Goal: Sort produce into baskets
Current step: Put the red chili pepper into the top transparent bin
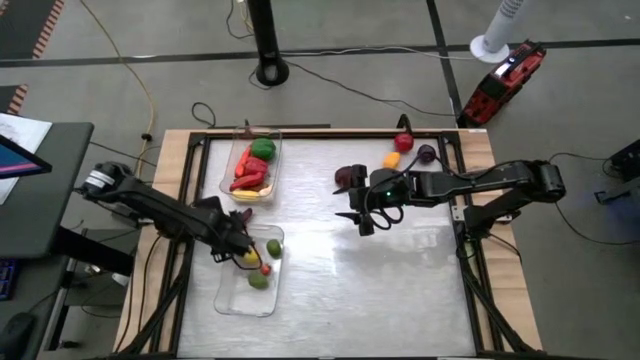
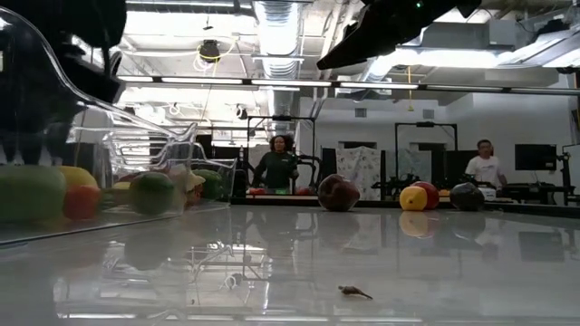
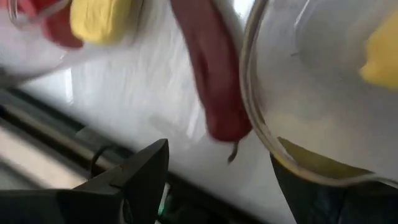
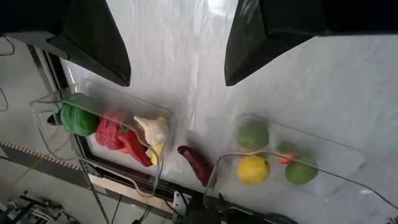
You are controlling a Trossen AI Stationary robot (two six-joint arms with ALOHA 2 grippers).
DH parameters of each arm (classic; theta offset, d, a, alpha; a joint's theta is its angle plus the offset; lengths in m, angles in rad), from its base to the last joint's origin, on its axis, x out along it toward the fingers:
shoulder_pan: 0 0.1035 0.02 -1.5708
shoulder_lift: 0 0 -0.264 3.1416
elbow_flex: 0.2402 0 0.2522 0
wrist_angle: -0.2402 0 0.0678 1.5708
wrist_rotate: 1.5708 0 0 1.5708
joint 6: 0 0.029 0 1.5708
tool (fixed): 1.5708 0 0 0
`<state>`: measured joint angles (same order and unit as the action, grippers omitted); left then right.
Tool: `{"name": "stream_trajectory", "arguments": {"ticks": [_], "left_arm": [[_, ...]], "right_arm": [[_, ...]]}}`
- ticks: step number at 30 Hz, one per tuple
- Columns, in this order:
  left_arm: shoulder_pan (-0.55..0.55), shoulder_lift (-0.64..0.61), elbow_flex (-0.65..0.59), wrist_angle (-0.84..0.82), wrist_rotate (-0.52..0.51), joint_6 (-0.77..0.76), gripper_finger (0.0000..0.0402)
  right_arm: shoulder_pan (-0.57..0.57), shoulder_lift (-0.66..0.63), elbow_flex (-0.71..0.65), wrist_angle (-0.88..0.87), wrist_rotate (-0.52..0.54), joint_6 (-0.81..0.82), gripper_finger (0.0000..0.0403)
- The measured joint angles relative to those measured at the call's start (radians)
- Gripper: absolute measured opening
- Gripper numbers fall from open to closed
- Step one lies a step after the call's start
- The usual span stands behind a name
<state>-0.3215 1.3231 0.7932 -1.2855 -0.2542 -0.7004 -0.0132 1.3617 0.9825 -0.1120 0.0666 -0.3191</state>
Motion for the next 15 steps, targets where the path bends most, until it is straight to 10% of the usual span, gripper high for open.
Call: {"name": "stream_trajectory", "arguments": {"ticks": [15], "left_arm": [[0.102, -0.132, -0.088, 0.230, 0.057, -0.035, 0.0268]], "right_arm": [[0.000, 0.000, 0.000, -0.001, 0.000, 0.000, 0.0285]]}}
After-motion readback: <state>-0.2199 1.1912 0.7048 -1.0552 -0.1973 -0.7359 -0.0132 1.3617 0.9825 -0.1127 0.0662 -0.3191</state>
